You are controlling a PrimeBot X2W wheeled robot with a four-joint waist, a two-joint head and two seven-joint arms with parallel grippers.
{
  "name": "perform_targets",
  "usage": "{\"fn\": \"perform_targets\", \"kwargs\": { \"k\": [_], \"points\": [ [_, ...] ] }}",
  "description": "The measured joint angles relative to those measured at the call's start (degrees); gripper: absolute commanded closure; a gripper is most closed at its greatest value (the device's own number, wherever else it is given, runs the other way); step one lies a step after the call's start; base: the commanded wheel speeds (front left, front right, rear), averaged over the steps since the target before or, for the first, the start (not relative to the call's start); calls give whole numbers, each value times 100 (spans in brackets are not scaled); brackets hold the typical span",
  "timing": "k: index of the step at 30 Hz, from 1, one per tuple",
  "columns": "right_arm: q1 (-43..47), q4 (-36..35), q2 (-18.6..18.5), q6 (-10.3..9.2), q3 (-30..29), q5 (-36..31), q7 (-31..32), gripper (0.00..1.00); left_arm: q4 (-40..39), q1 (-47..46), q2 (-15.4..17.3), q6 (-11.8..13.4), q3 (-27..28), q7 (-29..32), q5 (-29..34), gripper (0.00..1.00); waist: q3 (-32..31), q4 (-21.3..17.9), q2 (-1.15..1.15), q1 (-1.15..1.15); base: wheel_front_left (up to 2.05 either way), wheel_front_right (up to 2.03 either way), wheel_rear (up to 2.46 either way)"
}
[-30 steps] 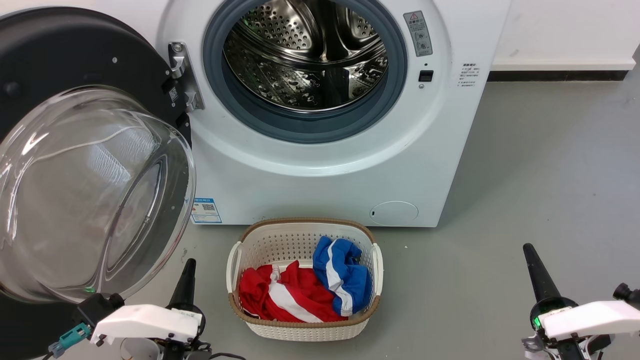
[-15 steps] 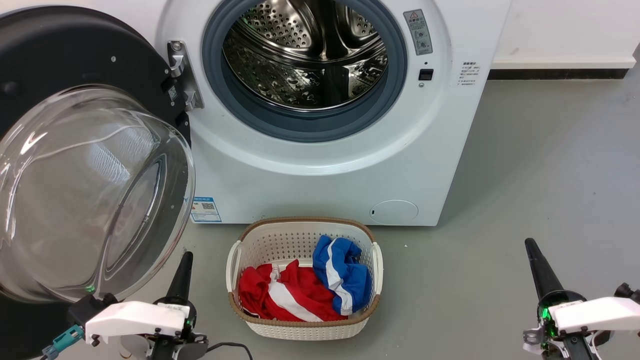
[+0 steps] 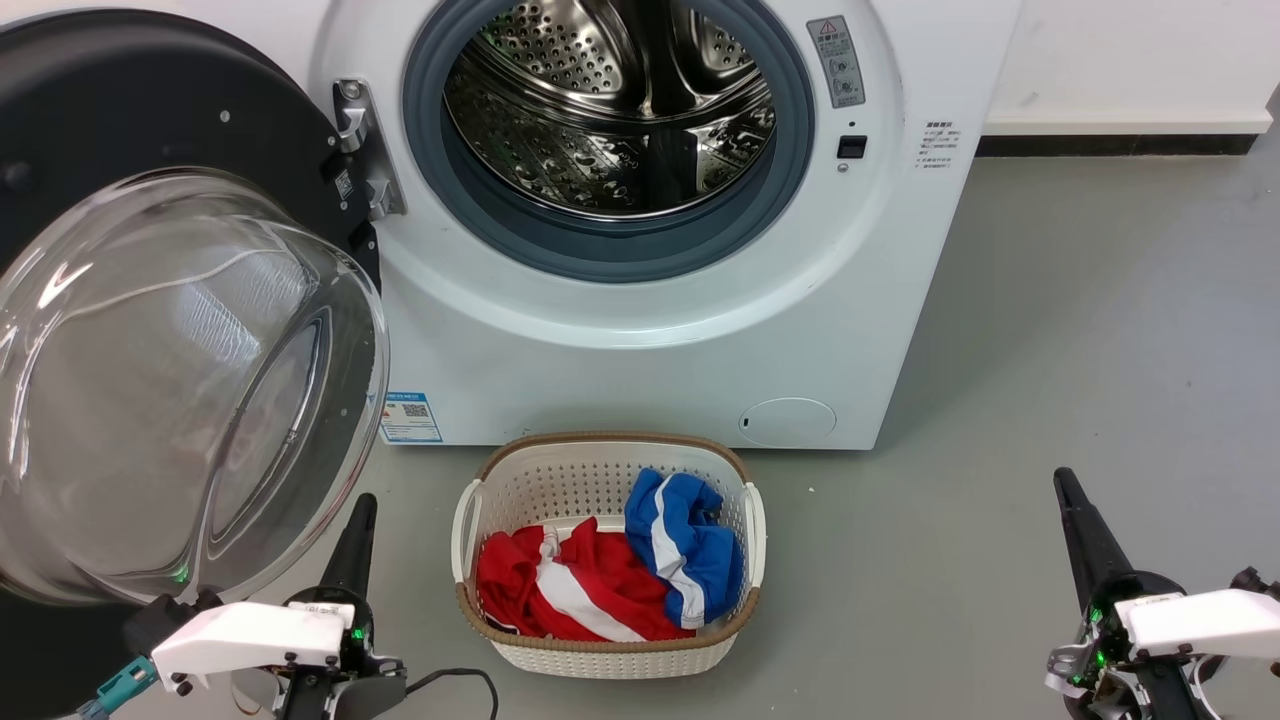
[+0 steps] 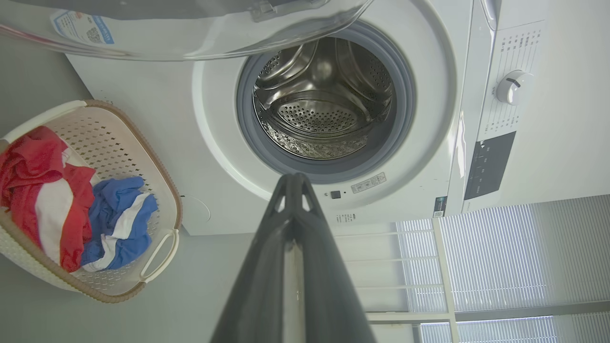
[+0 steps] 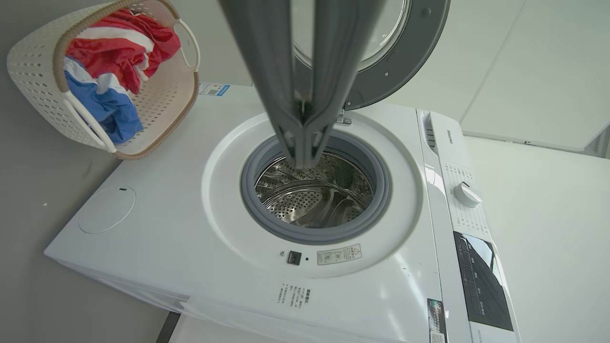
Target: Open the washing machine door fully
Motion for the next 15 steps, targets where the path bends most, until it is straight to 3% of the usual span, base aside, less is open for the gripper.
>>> {"fn": "perform_targets", "kwargs": {
  "k": [15],
  "points": [
    [-119, 100, 0, 0, -35, 728, 82, 100, -42, -55, -88, -126, 211, 192, -623, 100, 22, -4, 0, 0, 0, 0, 0]
  ]
}}
